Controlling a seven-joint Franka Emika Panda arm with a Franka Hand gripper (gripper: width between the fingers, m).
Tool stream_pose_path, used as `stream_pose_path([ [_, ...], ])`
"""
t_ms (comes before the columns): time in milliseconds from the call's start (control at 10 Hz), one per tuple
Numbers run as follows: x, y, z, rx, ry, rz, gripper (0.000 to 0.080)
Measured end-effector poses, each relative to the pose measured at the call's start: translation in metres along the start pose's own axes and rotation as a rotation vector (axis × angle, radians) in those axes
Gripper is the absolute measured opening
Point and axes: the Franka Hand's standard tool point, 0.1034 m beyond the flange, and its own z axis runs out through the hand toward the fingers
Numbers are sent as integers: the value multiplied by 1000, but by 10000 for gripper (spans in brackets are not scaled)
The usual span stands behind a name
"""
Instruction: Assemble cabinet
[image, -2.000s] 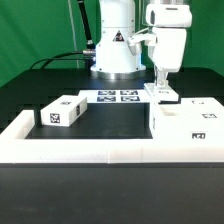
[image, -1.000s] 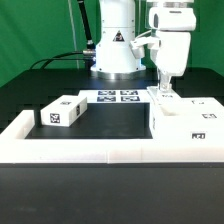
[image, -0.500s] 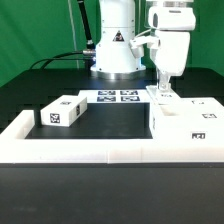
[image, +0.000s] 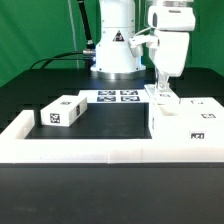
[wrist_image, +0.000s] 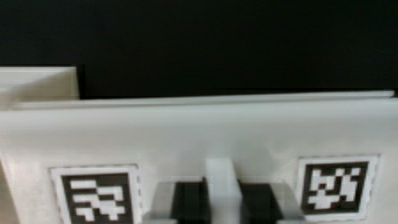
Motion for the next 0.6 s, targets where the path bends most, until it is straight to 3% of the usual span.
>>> stream_pose_path([
  [600, -3, -1, 2, 14, -5, 2, 68],
])
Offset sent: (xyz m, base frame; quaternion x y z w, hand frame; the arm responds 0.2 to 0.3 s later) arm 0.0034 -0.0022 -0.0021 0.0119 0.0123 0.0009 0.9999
